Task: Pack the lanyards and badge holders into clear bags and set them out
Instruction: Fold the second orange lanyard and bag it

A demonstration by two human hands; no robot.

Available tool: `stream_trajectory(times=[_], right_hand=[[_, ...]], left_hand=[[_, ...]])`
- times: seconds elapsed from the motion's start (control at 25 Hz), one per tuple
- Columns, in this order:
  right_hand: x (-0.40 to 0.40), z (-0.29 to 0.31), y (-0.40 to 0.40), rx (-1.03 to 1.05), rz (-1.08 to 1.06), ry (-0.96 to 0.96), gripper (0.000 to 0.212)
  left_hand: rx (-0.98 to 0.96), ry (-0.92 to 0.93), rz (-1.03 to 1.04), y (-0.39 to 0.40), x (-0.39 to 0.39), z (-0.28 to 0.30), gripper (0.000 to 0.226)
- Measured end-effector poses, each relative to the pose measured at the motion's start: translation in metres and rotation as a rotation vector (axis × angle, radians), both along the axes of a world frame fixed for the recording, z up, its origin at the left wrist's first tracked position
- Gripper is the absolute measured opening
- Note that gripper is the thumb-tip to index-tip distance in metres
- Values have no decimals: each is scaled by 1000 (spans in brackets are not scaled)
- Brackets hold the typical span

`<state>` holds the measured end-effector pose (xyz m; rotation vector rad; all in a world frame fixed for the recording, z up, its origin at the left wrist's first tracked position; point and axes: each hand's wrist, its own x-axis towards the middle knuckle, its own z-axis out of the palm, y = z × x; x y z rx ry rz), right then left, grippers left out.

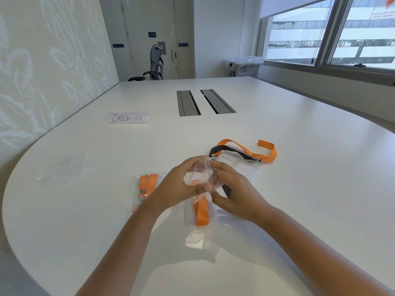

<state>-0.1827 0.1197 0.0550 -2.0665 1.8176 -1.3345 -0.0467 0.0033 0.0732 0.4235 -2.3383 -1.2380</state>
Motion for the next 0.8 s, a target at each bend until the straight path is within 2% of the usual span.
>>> stream_trajectory(times=[0.08,0.12,0.24,0.28,0.36,0.44,0.52,0.68,0.8], right_hand=[[1,0,0,-25,-41,-81,53],[2,0,0,-55,-81,-137,56],[3,4,1,-47,-195,-203,45],[3,4,2,2,-179,-135,38],[8,-2,2,125,-72,122,24],[16,-11,0,218,14,319,26],[21,-14,-1,293,24,397,31],[14,-10,0,327,-98,469,33],[9,-14,0,420,-268,426,65]], left_hand=[[32,114,52,-6,3,-3,81],[46,169,93,-12,7,-6,75],[87,301,237,-35,20,-11,68],[116,346,285,-41,24,-11,67],[175,421,352,-47,27,-12,66],[191,444,361,-48,27,-13,68],[180,431,353,-47,24,-14,71],[11,589,517,-40,25,-12,71],[-253,681,641,-32,30,-7,83]])
